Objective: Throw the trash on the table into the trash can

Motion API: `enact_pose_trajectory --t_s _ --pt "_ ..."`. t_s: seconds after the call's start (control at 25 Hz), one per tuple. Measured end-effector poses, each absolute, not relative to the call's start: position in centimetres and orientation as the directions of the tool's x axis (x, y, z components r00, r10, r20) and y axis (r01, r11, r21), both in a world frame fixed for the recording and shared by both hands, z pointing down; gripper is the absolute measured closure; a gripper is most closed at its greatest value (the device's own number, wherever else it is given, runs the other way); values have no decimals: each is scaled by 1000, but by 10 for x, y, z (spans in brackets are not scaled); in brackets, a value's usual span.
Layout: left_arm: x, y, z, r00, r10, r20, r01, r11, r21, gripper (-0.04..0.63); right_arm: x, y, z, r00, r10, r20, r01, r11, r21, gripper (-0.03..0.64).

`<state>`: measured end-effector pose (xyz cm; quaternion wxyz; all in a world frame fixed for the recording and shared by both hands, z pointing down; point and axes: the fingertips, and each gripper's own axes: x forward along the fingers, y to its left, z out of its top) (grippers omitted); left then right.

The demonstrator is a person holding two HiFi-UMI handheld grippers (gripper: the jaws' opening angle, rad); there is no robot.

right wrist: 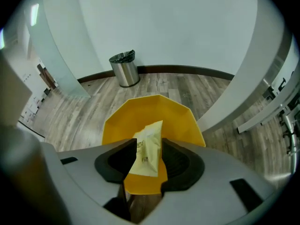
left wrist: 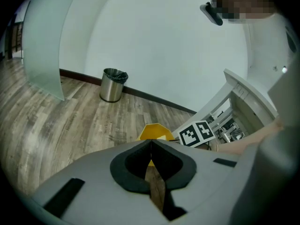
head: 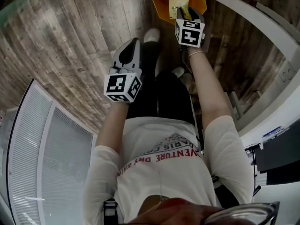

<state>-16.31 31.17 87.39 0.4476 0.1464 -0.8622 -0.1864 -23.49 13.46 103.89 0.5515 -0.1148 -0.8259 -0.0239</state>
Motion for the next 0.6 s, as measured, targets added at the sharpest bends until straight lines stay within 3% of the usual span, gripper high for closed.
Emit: enact_pose_trajectory --t_s 0.12,0.32,0.48,0.6 --pt "-163 313 861 -562 -440 700 -104 877 469 572 -235 136 1024 -372 175 911 214 972 -99 411" --pt "-170 303 825 -567 -482 668 -149 857 493 572 -236 142 969 -405 174 898 250 965 -75 416" --pt "-187 293 779 -584 -501 638 -196 851 488 572 -242 143 894 -497 159 853 259 965 -28 578" --pt "-205 289 738 -609 -502 615 -241 855 459 572 -244 147 840 -524 189 830 245 967 -66 591"
